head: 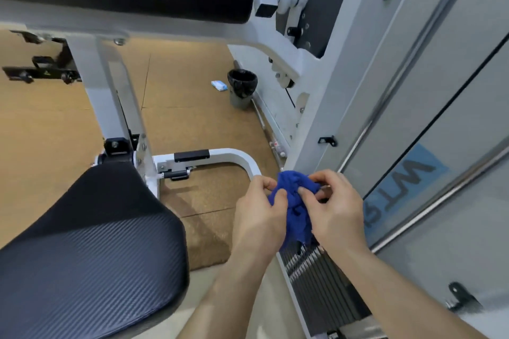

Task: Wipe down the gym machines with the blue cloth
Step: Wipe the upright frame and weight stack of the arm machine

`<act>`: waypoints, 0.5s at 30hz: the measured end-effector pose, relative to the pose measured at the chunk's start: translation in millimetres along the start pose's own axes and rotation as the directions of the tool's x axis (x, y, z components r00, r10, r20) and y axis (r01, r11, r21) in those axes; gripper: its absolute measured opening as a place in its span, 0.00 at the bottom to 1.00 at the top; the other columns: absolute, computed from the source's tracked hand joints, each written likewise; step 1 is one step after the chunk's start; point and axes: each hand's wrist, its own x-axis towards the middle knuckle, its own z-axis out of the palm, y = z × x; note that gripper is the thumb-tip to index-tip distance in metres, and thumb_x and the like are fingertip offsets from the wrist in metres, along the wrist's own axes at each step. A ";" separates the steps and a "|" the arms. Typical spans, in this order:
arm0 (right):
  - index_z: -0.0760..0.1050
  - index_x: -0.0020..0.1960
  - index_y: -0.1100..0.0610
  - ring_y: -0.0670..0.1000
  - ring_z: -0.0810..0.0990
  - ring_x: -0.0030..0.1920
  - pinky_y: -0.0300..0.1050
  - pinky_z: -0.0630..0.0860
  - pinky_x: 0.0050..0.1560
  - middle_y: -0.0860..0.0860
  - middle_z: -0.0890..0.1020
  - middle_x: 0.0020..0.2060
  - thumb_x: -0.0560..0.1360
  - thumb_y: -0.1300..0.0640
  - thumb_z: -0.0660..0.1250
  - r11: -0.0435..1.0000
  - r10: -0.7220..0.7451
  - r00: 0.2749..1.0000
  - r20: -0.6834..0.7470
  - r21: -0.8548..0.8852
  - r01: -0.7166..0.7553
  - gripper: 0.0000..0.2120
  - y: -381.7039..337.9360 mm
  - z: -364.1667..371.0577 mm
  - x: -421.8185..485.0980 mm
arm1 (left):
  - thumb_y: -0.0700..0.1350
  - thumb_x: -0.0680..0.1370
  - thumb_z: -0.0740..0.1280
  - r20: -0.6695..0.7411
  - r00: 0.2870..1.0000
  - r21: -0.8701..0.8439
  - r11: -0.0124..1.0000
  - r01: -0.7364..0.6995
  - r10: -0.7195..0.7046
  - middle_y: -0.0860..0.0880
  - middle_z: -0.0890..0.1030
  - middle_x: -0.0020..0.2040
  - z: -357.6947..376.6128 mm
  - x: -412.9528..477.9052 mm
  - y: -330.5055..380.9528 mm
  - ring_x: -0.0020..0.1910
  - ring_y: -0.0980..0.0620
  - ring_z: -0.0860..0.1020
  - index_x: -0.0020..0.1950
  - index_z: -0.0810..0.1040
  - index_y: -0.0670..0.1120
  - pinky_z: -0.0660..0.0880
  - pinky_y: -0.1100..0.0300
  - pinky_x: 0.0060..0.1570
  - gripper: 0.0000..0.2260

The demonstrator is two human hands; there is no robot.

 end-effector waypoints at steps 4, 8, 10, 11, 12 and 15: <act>0.77 0.44 0.44 0.44 0.76 0.41 0.25 0.68 0.42 0.44 0.77 0.42 0.73 0.65 0.73 0.998 -0.014 1.000 0.020 -0.062 0.015 0.16 -38.2 -4.3 28.8 | 0.43 0.79 0.66 0.027 0.999 0.099 0.995 -0.027 0.025 0.54 0.82 0.45 -28.1 25.3 38.8 0.44 0.55 0.79 0.54 0.76 0.54 0.73 0.64 0.39 0.07; 0.82 0.53 0.47 0.40 0.77 0.46 0.26 0.69 0.47 0.40 0.79 0.46 0.76 0.63 0.70 0.987 0.056 0.996 0.075 -0.157 -0.043 0.12 -80.0 0.2 51.8 | 0.43 0.80 0.63 0.150 0.973 0.373 0.902 -0.218 0.174 0.53 0.84 0.49 -72.0 51.5 64.3 0.48 0.51 0.80 0.59 0.79 0.54 0.76 0.55 0.45 0.11; 0.81 0.52 0.46 0.42 0.78 0.47 0.34 0.74 0.51 0.41 0.79 0.47 0.77 0.64 0.69 0.986 0.071 0.997 0.041 -0.156 -0.064 0.13 -104.4 5.7 58.9 | 0.44 0.80 0.61 0.247 0.945 0.451 0.838 -0.307 0.213 0.52 0.83 0.46 -98.7 63.9 79.4 0.47 0.48 0.79 0.58 0.80 0.54 0.77 0.51 0.45 0.11; 0.81 0.51 0.45 0.44 0.78 0.47 0.40 0.76 0.53 0.41 0.79 0.47 0.76 0.65 0.69 0.986 0.061 0.998 0.017 -0.158 -0.057 0.14 -117.9 8.9 62.1 | 0.43 0.81 0.60 0.285 0.934 0.467 0.820 -0.332 0.215 0.52 0.83 0.46 -113.2 70.1 88.3 0.46 0.48 0.79 0.57 0.80 0.54 0.77 0.51 0.45 0.11; 0.80 0.50 0.44 0.45 0.78 0.47 0.44 0.77 0.53 0.40 0.79 0.47 0.76 0.65 0.69 0.986 0.055 0.998 -0.001 -0.160 -0.055 0.16 -132.0 11.9 65.3 | 0.43 0.81 0.60 0.320 0.921 0.464 0.811 -0.357 0.222 0.52 0.83 0.45 -126.7 77.8 96.3 0.45 0.49 0.79 0.56 0.80 0.54 0.77 0.51 0.45 0.11; 0.75 0.44 0.38 0.42 0.77 0.45 0.37 0.75 0.48 0.40 0.78 0.45 0.75 0.66 0.69 0.979 0.097 0.995 -0.018 -0.180 -0.099 0.20 -177.6 12.2 74.0 | 0.43 0.81 0.60 0.422 0.876 0.398 0.821 -0.409 0.232 0.54 0.81 0.42 -163.4 98.8 123.7 0.43 0.52 0.78 0.50 0.79 0.55 0.76 0.54 0.43 0.10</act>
